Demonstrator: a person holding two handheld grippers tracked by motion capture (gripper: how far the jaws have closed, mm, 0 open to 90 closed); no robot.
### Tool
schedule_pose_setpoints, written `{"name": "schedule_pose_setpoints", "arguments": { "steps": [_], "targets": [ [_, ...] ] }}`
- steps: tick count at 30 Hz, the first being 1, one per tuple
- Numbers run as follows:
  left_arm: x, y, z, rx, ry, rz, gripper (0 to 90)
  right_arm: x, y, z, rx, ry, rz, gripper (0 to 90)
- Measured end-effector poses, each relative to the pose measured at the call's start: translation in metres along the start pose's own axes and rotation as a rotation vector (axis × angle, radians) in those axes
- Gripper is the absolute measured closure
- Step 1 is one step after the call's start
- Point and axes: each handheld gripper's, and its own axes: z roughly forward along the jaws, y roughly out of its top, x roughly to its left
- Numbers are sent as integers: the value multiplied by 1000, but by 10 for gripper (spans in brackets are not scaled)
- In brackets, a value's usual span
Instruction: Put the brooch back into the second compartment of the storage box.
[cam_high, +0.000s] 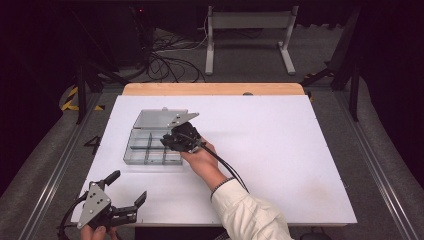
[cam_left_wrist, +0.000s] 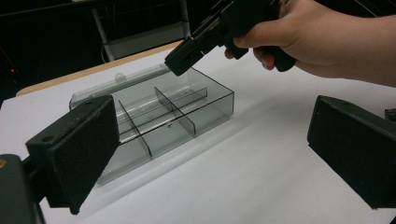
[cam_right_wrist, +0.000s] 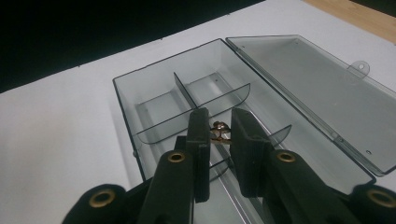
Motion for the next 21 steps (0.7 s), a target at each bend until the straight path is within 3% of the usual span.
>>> {"name": "schedule_pose_setpoints", "arguments": {
  "steps": [17, 21],
  "targets": [
    [0, 0, 0, 1, -5, -5, 30, -8, -8, 21, -4, -35, 32, 786],
    [0, 0, 0, 1, -5, -5, 30, -9, -9, 25, -2, -48, 17, 786]
  ]
}}
